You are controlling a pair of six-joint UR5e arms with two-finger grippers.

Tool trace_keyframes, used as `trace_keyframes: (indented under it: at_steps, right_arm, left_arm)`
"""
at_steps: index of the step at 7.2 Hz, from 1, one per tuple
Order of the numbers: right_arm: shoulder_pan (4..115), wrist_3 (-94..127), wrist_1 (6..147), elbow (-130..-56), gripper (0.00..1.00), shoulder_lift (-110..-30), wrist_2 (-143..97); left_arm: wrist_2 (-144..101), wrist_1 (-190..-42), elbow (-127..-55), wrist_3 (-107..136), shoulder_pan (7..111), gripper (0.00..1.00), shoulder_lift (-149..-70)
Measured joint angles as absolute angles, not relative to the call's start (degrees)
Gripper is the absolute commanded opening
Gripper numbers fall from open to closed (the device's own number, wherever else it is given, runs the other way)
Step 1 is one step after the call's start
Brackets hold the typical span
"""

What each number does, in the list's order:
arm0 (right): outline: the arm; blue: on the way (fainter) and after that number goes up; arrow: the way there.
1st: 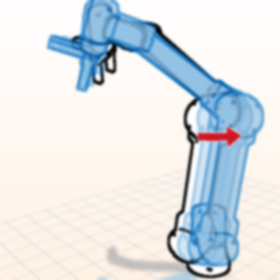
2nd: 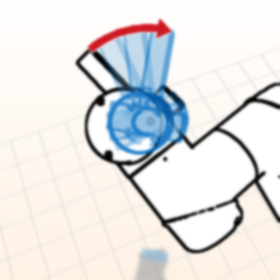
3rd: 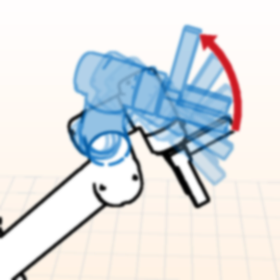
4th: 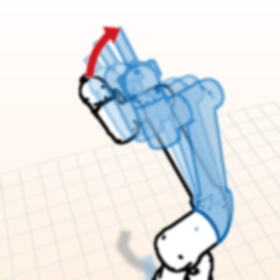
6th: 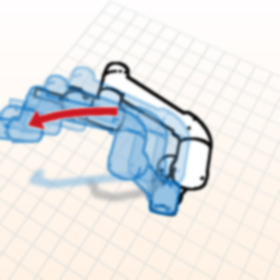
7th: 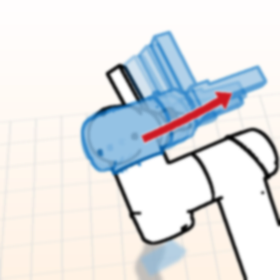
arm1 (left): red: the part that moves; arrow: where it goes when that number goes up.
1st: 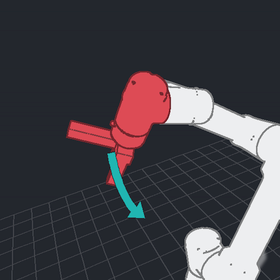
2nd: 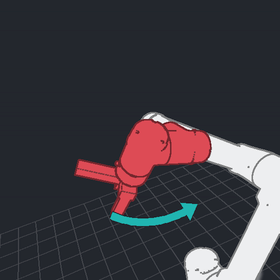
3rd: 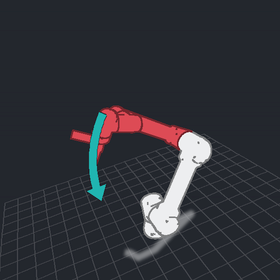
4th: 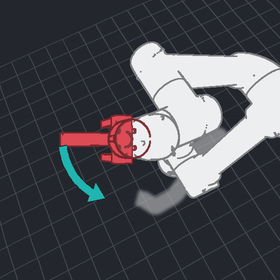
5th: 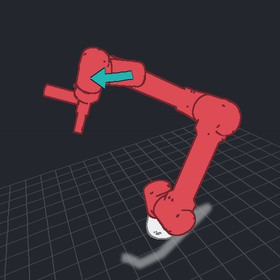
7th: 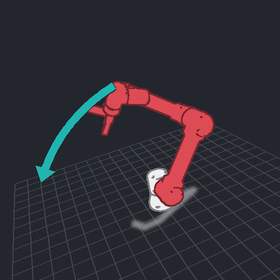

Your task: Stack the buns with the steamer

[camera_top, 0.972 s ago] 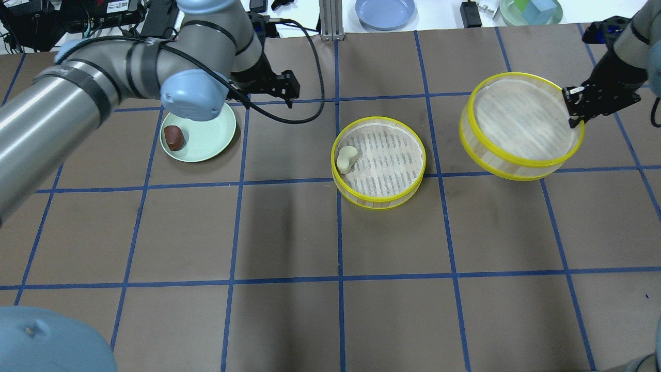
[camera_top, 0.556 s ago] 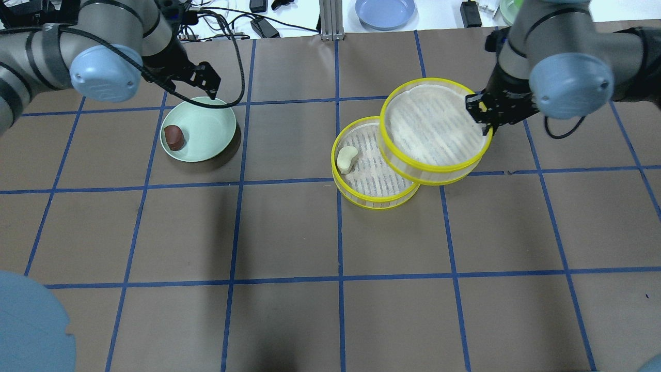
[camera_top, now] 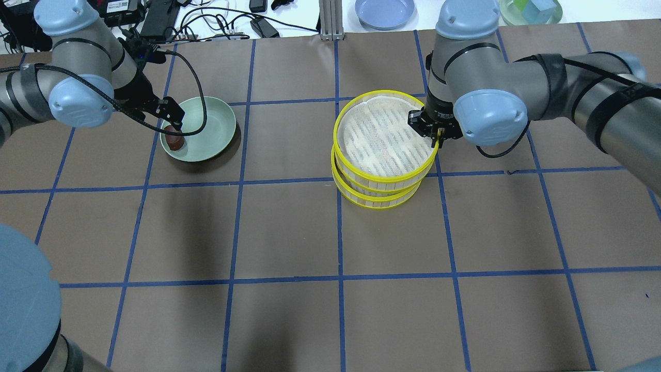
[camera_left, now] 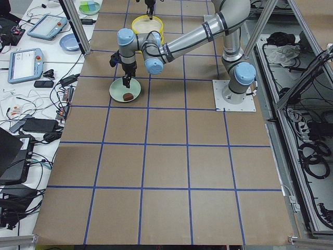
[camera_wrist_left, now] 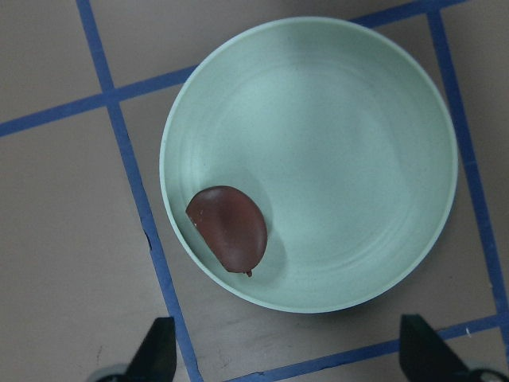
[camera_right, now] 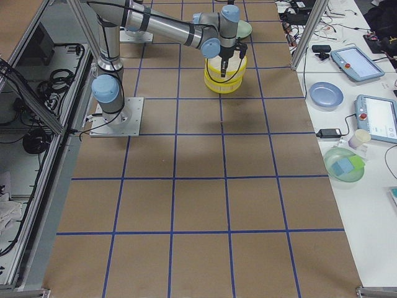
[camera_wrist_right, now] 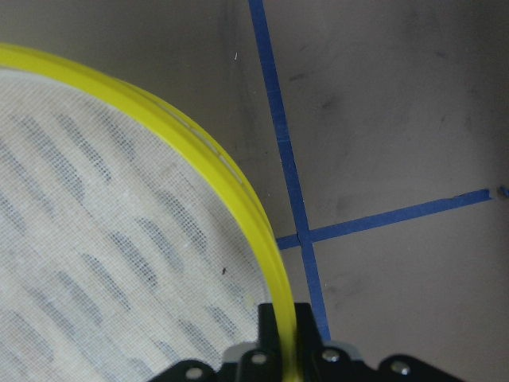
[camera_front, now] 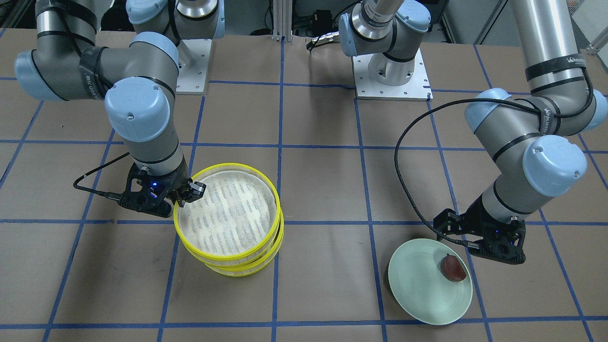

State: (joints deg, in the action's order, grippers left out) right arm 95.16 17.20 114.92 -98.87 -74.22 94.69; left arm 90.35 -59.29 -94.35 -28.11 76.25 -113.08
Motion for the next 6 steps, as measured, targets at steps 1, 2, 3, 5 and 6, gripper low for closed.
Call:
trace_keyframes:
  at_steps: [1, 2, 3, 5, 6]
  right_arm:
    - [95.24, 17.3, 115.35, -98.92, 0.0, -73.85, 94.47]
    - [95.25, 17.31, 116.07, -98.95, 0.0, -73.3, 94.2]
    - [95.27, 17.3, 116.74, -98.96, 0.0, -72.85, 94.07]
    - [95.27, 17.28, 117.22, -98.96, 0.0, -72.12, 94.06]
    - [95.28, 17.25, 117.18, -98.99, 0.0, -71.91, 94.14]
  left_arm:
    - [90.44, -58.17, -95.11, -28.17, 75.97, 0.96, -114.27]
    - [90.52, -57.28, -95.33, -28.06, 75.82, 0.9, -115.81]
    - [90.57, -56.67, -95.18, -27.51, 75.73, 0.9, -117.19]
    - [90.59, -55.74, -94.5, -25.94, 75.68, 0.85, -119.31]
    - [90.56, -54.31, -94.18, -25.6, 75.68, 0.63, -120.17]
